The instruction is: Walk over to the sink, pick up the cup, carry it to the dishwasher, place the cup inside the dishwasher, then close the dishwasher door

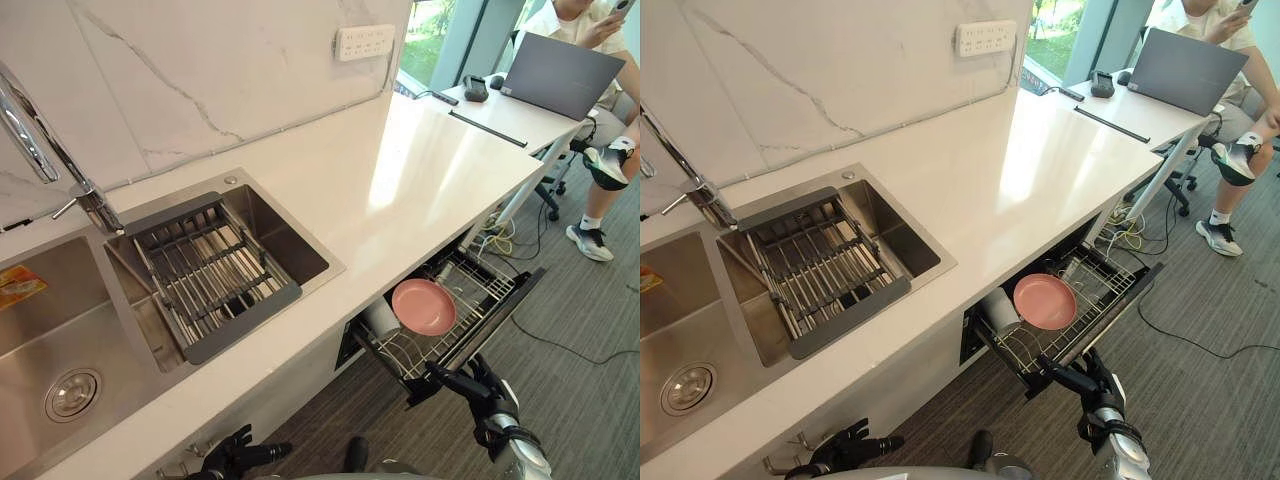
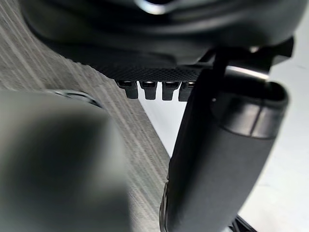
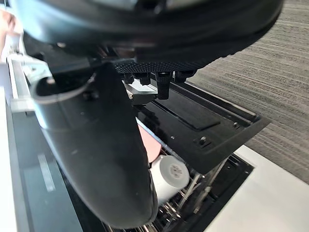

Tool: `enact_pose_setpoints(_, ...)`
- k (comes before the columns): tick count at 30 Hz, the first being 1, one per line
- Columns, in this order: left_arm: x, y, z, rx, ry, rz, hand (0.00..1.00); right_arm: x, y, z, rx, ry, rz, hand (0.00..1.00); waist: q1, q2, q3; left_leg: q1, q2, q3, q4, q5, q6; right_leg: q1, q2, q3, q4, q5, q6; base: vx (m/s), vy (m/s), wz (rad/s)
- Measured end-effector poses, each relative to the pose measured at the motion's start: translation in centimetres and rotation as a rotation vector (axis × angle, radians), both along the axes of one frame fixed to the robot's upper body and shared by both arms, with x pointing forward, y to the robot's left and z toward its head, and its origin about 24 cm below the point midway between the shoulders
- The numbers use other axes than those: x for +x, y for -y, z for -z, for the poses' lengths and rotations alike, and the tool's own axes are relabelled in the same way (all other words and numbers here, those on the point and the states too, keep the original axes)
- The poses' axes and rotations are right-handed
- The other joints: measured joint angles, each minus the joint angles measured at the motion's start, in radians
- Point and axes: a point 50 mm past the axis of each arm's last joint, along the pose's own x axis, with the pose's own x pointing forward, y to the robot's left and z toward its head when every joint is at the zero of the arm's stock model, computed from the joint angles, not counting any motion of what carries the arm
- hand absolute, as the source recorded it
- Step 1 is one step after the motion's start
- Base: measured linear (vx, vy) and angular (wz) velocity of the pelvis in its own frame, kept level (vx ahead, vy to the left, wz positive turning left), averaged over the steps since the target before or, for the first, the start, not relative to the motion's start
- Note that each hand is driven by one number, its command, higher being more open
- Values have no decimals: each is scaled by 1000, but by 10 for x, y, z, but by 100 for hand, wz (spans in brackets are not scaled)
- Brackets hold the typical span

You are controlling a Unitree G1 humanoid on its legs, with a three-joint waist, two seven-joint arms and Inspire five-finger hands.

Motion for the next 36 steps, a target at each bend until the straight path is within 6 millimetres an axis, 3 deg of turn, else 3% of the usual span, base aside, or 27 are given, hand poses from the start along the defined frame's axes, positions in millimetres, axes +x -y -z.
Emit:
enact_pose_setpoints(2, -10, -1, 1, 6, -25, -8, 100, 5, -1, -2, -5, 7, -20, 100, 11, 1, 5, -3, 0, -9, -1, 4, 0, 1, -2, -8, 0, 1, -1, 0, 41, 13)
enact_pose_setpoints(5, -6, 0, 0, 8, -6, 7, 100, 15, -4, -5, -16, 17, -62, 100, 34, 0, 17, -6, -2, -19, -1, 8, 0, 2, -5, -15, 0, 1, -2, -7, 31, 8)
enact_pose_setpoints(10, 2, 1, -3, 12, 36, 21, 100, 52, -23, -18, -14, 87, -175, 100, 52, 1, 49, -23, -4, -43, 1, 16, 2, -1, -10, -35, 1, -2, 0, -18, 28, 13)
enact_pose_setpoints(11, 6, 1, -4, 10, 54, 23, 100, 66, -29, -25, -15, 121, -213, 100, 61, 2, 60, -40, -4, -44, 6, 17, 2, -14, -11, -37, 1, -2, -1, -12, 15, 5)
enact_pose_setpoints(17, 25, 7, -9, 0, 113, 54, 100, 111, -46, -56, -8, 250, -313, 100, 104, 21, 110, -74, -2, -83, 21, 20, 1, -26, -15, -70, 7, 1, -9, 16, 48, 17)
enact_pose_setpoints(32, 27, 7, -10, -10, 137, 35, 100, 114, -37, -61, -24, 258, -330, 100, 107, 24, 125, -93, -12, -94, 28, 27, 3, -37, -25, -54, 9, 5, -9, 9, 102, 3)
enact_pose_setpoints(36, 28, 6, -10, -6, 141, 33, 100, 105, -39, -61, -85, 254, -395, 100, 106, 23, 126, -82, -8, -90, 12, 25, 1, -37, -19, -48, 8, 5, -9, -16, 51, -5)
